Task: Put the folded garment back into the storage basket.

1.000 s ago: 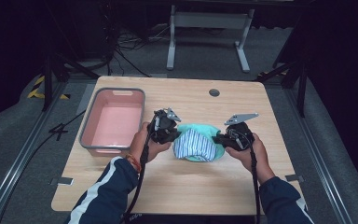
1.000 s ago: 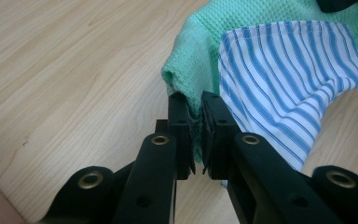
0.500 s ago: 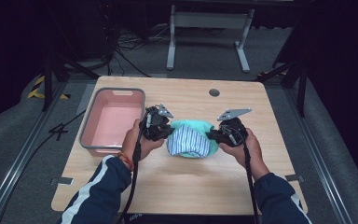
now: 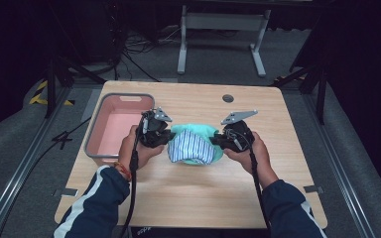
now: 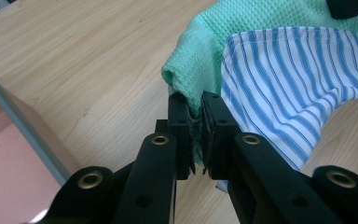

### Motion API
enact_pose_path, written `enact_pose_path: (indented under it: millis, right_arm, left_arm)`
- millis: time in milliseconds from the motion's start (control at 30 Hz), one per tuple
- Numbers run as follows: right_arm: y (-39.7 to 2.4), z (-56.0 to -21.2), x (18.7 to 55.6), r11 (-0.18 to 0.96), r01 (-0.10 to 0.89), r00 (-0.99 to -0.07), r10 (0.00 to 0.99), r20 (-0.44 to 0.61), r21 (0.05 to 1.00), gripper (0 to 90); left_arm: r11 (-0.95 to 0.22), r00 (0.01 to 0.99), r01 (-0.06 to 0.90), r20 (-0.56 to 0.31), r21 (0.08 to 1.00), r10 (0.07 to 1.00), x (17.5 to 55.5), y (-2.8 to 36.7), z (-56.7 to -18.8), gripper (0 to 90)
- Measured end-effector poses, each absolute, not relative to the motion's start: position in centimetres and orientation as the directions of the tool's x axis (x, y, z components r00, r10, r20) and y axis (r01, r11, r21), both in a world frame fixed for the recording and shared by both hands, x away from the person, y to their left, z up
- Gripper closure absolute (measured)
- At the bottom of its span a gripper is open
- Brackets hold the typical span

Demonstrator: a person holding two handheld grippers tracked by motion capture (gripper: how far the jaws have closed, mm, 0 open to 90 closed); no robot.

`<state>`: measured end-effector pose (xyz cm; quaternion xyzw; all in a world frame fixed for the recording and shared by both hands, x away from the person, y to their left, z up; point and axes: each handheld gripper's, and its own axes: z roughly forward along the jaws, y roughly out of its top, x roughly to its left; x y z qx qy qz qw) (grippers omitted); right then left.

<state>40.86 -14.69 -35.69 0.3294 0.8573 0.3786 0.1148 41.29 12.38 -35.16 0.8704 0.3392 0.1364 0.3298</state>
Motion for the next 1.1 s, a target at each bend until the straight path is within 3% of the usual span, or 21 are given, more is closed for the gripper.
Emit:
enact_pose_path:
  millis: [1100]
  right_arm:
    - [-6.3, -33.6, 41.9, 0.503, 0.407, -0.814, 0.578, 0.054, 0.763, 83.9]
  left_arm:
    - [-0.492, 0.628, 0.534, 0.067, 0.687, 0.775, 39.5, 19.9, -31.5, 83.2]
